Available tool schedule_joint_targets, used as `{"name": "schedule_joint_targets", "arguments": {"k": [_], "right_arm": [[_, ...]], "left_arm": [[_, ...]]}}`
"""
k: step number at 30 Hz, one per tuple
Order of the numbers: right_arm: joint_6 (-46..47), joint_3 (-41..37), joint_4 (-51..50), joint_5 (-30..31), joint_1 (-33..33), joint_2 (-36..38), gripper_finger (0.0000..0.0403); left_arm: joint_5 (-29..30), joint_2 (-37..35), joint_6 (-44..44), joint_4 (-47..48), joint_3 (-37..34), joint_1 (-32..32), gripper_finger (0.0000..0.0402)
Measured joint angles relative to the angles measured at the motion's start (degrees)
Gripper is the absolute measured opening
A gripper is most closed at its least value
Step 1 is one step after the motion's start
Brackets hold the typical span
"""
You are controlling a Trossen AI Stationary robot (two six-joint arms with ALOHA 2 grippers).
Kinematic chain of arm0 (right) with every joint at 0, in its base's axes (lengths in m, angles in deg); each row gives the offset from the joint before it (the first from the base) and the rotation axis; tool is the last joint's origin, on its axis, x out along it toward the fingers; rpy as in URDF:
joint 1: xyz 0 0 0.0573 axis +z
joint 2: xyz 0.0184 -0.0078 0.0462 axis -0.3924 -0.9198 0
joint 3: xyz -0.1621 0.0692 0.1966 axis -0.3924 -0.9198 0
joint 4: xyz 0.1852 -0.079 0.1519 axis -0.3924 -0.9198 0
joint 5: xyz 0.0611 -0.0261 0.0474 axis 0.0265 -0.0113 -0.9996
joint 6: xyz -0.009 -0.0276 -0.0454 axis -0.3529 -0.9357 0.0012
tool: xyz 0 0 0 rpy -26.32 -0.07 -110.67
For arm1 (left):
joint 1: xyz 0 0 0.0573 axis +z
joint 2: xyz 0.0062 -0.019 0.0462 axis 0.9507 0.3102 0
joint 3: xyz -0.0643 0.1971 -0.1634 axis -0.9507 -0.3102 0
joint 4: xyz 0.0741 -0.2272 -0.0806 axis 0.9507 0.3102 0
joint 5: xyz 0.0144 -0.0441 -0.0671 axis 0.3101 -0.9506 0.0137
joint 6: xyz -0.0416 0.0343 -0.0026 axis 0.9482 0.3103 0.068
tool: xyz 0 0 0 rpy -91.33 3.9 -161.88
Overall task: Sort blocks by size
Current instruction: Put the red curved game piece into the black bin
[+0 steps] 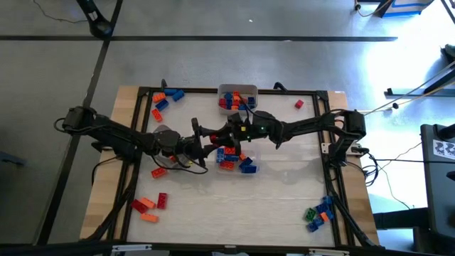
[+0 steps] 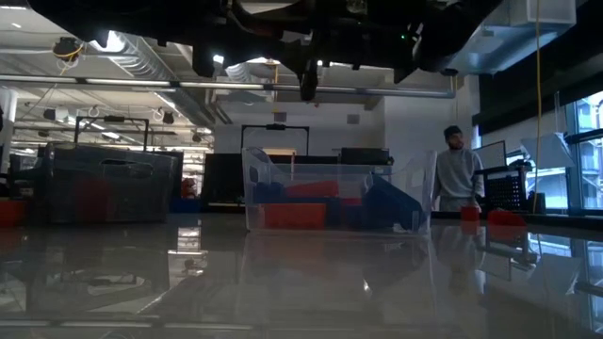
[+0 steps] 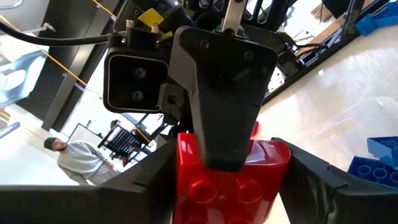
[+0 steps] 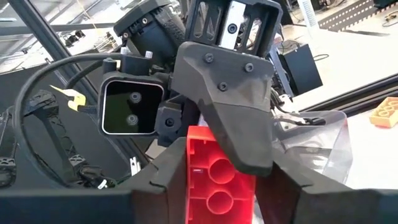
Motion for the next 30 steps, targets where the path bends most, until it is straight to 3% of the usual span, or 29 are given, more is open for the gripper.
{"name": "schedule_joint_targets", "arguments": {"k": [6, 12, 18, 25, 30], "right_arm": [[-1.09, 0.00, 0.22, 0.82, -0.07, 0.03, 0.0201], [-1.41, -0.04, -1.86, -6.63, -1.57, 1.84, 0.0265], [-5.23, -0.04, -10.90, -12.40, -3.61, 6.64, 0.0296], [-12.78, -0.04, -24.74, -8.91, -4.23, 12.87, 0.0298], [-14.75, -0.04, -30.78, -6.18, -4.15, 14.58, 0.0298]], "left_arm": [[0.31, -0.14, 1.26, -0.16, 0.00, 0.00, 0.0212], [3.49, -0.46, 1.27, -0.13, 0.00, -1.43, 0.0213], [10.56, -3.25, 2.40, 2.88, 0.00, -4.71, 0.0213], [20.60, -10.31, 11.53, 17.39, -0.02, -9.19, 0.0213], [22.95, -18.19, 28.22, 36.08, -0.02, -11.79, 0.0213]]}}
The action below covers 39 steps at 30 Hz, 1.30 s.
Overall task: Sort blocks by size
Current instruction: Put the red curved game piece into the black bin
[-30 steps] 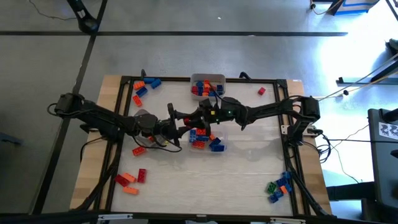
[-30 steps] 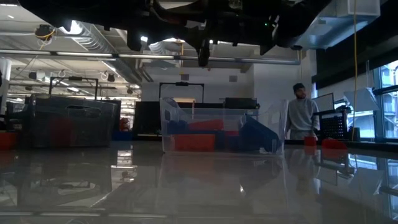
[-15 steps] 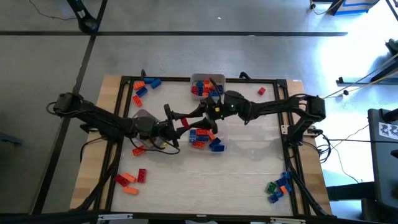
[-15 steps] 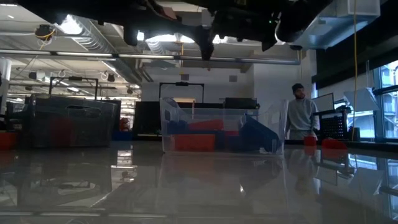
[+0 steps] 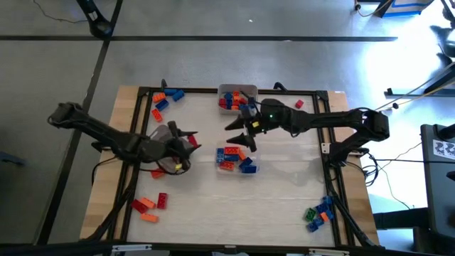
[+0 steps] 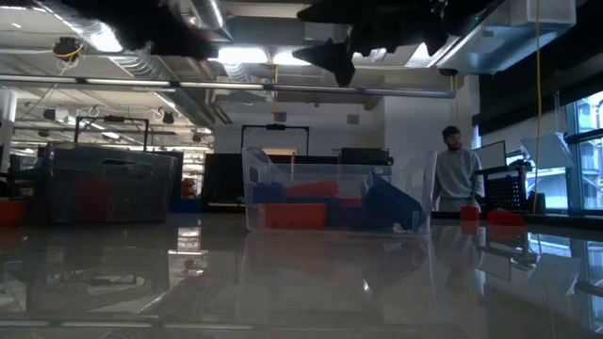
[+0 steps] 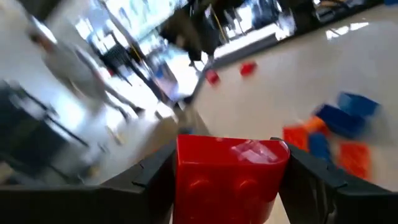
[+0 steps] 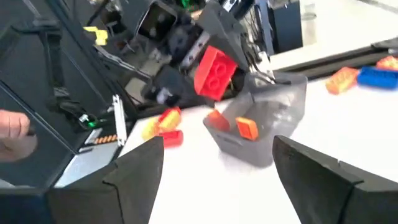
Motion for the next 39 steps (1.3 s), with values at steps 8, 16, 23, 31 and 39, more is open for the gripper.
{"name": "schedule_joint_targets", "arguments": {"k": [8, 16, 23, 31, 39], "right_arm": [[-0.04, 0.00, -6.85, 3.26, 0.00, 0.00, 0.0298], [-0.56, 0.00, -6.71, 5.28, 0.00, 0.00, 0.0298], [-0.60, 0.00, -6.75, 5.26, 0.00, 0.00, 0.0298], [-1.42, 0.00, -7.12, 5.24, 0.00, 0.00, 0.0298], [-1.52, -0.02, -9.77, 6.30, -0.02, 0.79, 0.0298]], "left_arm": [[-4.73, -9.17, 36.56, 36.51, 1.64, -0.85, 0.0214], [-21.14, -9.03, 58.75, 56.97, 2.08, 2.67, 0.0214], [-21.82, -9.27, 60.10, 58.69, 2.09, 5.44, 0.0226], [-26.25, -9.33, 58.24, 58.68, 2.12, 9.87, 0.0269], [-28.12, -10.53, 54.94, 55.56, 2.19, 11.50, 0.0268]]}}
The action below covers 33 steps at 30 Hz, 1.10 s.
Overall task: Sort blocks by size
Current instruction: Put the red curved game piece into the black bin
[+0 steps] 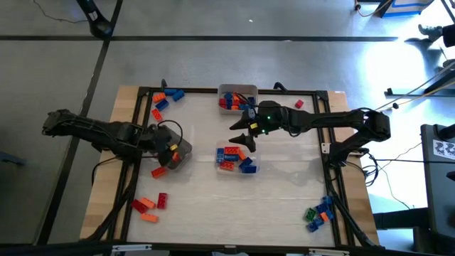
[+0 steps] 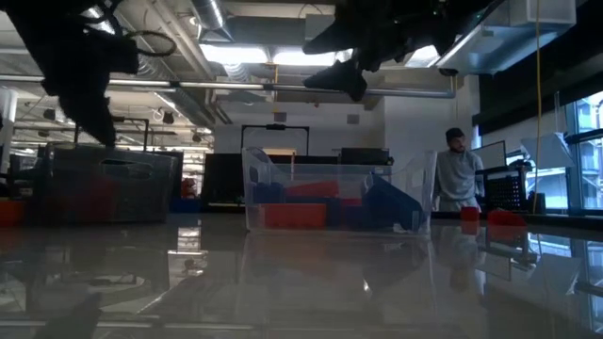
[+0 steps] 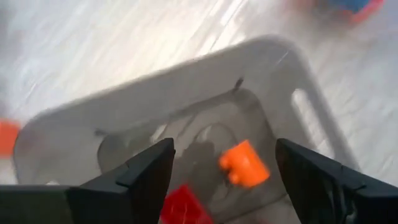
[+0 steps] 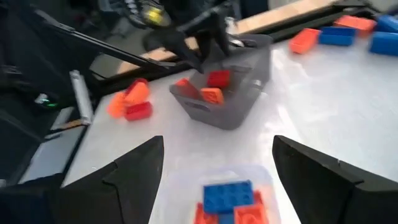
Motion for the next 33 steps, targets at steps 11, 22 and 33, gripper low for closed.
{"name": "schedule_joint_targets", "arguments": {"k": [11, 22, 33], "right_arm": [[-2.80, 5.81, -32.05, 29.28, -0.39, 10.07, 0.0298], [9.04, 3.42, -54.75, 42.89, -9.98, 11.25, 0.0298], [8.88, -9.41, -55.07, 32.98, -23.91, 11.19, 0.0298]], "left_arm": [[0.16, 0.04, -17.58, -30.52, -3.82, -0.02, 0.0265], [0.16, 0.07, -16.34, -40.94, -10.07, -0.02, 0.0265], [0.17, 0.09, -15.82, -41.21, -10.10, -0.02, 0.0265]]}}
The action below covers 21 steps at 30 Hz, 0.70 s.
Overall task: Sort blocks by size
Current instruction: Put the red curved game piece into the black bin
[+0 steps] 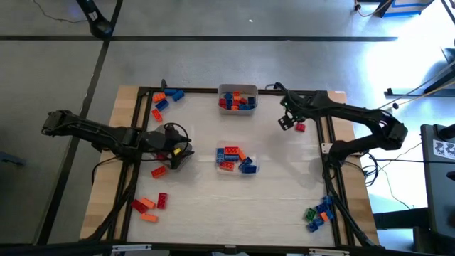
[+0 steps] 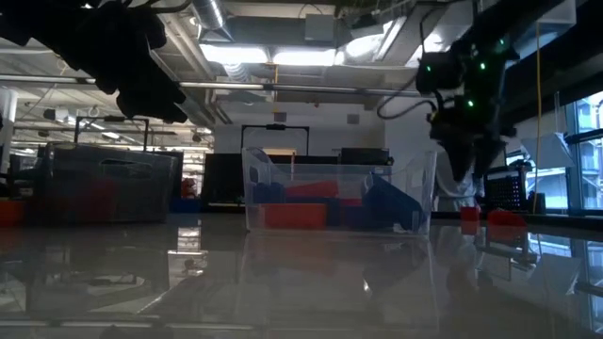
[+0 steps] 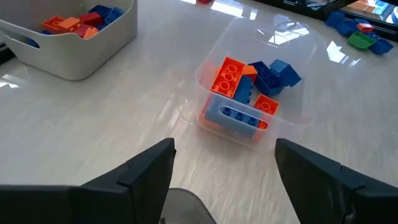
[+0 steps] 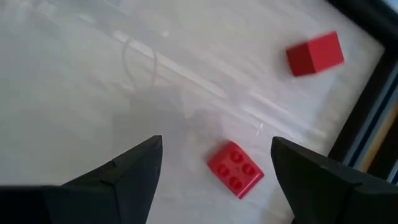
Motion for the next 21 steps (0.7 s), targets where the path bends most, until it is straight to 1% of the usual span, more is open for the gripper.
{"name": "schedule_joint_targets", "arguments": {"k": [4, 7, 10, 14, 19, 21], "right_arm": [[0.62, -3.82, 3.73, -0.25, -2.59, 0.00, 0.0298], [1.05, -6.12, 6.60, -2.43, -4.00, -0.01, 0.0298], [3.22, -7.55, 6.47, -2.86, -5.09, -0.35, 0.0298], [5.29, -8.97, 6.74, -2.69, -5.06, -1.79, 0.0298], [6.25, -9.89, 8.20, -3.21, -4.96, -5.50, 0.0298], [6.23, -10.03, 9.16, -4.80, -5.00, -6.85, 0.0298]], "left_arm": [[0.00, 0.00, 0.00, 0.00, 0.00, 0.00, 0.0265], [0.00, 0.00, 0.00, 0.02, 0.00, 0.00, 0.0265], [0.00, 0.00, 0.00, 0.02, 0.00, 0.00, 0.0265], [0.00, 0.00, 0.00, 0.02, 0.00, 0.00, 0.0265], [0.00, 0.00, 0.00, 0.02, 0.00, 0.00, 0.0265], [0.00, 0.00, -0.01, 0.04, 0.00, 0.00, 0.0265]]}}
